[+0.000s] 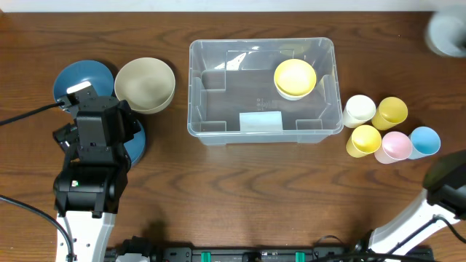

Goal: Pack container
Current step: 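Stack the grey bowl onto the yellow bowl in the bin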

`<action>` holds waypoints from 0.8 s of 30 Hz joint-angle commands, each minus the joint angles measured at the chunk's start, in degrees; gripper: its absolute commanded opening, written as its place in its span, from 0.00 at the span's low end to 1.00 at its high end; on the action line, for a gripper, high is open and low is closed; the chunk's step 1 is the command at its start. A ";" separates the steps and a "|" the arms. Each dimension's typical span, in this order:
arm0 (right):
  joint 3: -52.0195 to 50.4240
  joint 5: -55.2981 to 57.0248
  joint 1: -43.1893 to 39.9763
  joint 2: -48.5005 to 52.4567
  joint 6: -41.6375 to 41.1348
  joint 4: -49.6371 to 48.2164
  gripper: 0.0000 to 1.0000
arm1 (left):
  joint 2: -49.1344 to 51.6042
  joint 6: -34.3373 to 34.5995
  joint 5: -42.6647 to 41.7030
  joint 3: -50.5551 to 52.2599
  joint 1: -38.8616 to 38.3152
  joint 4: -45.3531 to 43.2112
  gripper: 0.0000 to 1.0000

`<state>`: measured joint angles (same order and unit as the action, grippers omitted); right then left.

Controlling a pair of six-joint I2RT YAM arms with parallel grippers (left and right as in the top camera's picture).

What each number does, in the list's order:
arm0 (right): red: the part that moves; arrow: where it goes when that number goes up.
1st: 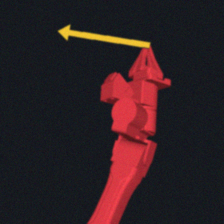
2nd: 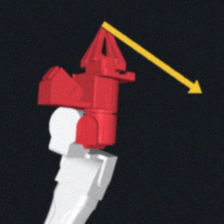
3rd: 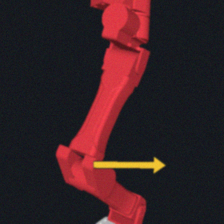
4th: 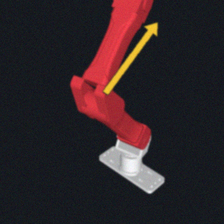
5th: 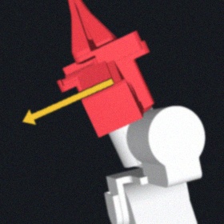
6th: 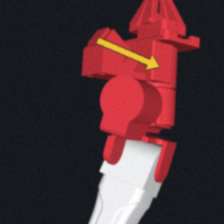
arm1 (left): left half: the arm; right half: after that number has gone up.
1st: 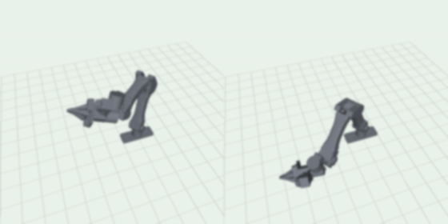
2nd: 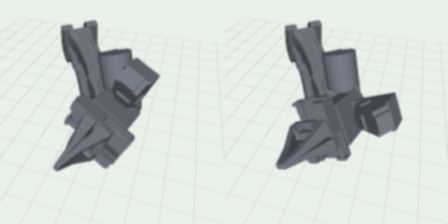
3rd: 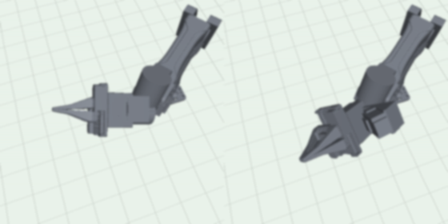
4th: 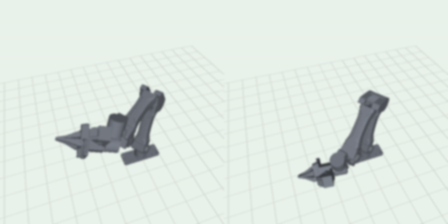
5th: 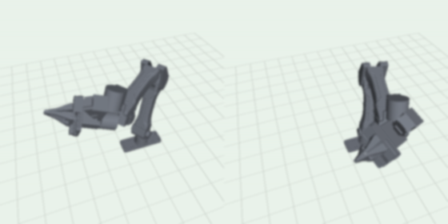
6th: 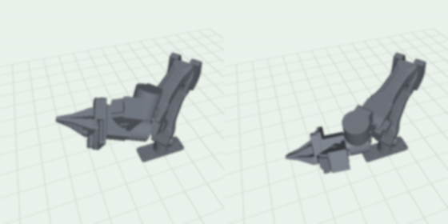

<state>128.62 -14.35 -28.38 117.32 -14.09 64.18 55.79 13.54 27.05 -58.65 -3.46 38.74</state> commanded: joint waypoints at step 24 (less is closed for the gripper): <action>-17.18 15.21 36.98 -0.92 1.70 -4.33 0.01 | 0.04 0.52 1.07 -1.25 0.28 0.00 0.98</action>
<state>114.39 -1.63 9.23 117.10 -11.16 61.36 55.77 13.54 27.05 -58.65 -3.46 38.72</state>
